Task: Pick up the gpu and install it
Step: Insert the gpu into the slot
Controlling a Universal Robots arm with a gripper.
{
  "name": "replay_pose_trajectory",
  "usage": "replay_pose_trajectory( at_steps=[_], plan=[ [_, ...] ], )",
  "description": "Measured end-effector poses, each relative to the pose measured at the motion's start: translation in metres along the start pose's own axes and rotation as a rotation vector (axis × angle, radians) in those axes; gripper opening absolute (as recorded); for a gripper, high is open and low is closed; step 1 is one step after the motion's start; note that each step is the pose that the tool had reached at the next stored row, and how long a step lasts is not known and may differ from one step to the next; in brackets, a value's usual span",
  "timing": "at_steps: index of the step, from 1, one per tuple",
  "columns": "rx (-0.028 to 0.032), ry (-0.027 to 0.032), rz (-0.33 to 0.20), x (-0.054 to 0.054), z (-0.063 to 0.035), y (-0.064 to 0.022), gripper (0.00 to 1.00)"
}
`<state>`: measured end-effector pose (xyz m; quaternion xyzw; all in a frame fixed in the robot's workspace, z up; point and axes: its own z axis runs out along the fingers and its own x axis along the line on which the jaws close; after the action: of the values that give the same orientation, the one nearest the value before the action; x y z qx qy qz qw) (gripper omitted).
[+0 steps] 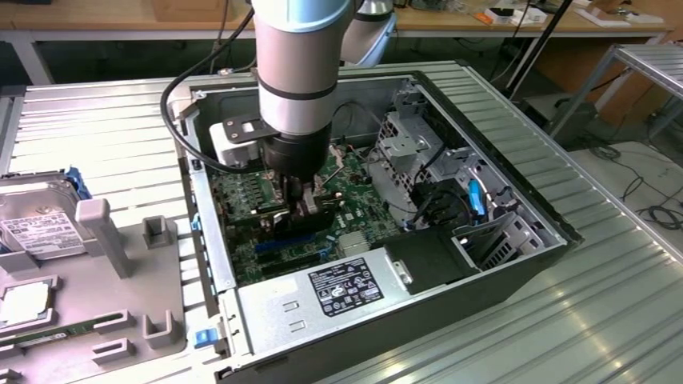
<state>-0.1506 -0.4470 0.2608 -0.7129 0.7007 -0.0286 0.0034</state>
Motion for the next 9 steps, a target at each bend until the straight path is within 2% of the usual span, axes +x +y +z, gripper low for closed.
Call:
replay_pose_trajectory(
  at_steps=[9],
  plan=[
    [0.0001,-0.0003,0.000,-0.0022,0.0000,0.0009,0.27]
  ],
)
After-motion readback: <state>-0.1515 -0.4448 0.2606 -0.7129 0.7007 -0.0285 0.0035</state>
